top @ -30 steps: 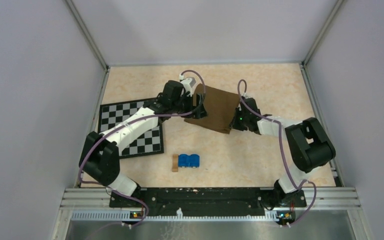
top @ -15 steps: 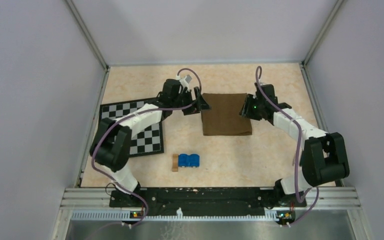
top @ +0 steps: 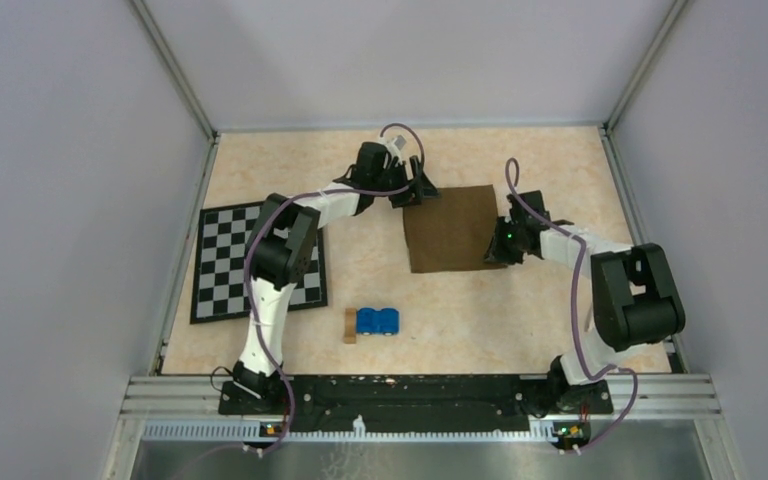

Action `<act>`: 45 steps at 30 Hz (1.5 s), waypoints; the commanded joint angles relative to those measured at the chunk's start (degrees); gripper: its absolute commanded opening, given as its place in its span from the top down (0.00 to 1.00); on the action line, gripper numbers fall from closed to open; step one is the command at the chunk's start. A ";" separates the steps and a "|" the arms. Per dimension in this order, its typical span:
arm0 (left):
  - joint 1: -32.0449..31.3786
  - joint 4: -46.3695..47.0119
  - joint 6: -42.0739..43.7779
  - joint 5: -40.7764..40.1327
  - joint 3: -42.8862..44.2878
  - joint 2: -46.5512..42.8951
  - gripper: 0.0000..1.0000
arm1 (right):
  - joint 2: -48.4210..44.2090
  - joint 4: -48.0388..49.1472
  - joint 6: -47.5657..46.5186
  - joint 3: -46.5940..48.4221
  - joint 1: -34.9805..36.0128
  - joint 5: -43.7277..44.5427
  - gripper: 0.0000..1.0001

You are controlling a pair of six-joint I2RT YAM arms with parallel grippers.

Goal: Fold the napkin into a case and place the utensils inside
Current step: Rotate the lower triangle-folded napkin at the center of the board, then pick up the lower triangle-folded napkin from the center of the board.

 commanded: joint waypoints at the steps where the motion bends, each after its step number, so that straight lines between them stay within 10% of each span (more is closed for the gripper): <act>1: 0.68 1.14 2.20 -0.12 5.57 4.25 0.20 | 0.97 -1.63 -3.95 0.19 -2.02 11.39 0.85; 7: 0.03 -7.39 6.81 -3.06 5.61 4.89 0.20 | -2.59 -3.13 -5.13 2.28 -0.36 13.83 0.79; 16: 3.20 -14.81 8.64 -2.84 -1.03 -14.09 0.16 | -8.10 -5.99 -13.39 10.21 15.75 12.54 0.33; 29: 18.82 -15.66 3.96 -3.75 -27.04 -43.94 0.06 | 11.49 -16.62 -10.26 27.80 31.88 21.44 0.46; 45: 18.83 -12.39 5.06 5.73 -37.06 -46.87 0.07 | 17.87 -17.48 -9.77 27.00 33.92 30.17 0.59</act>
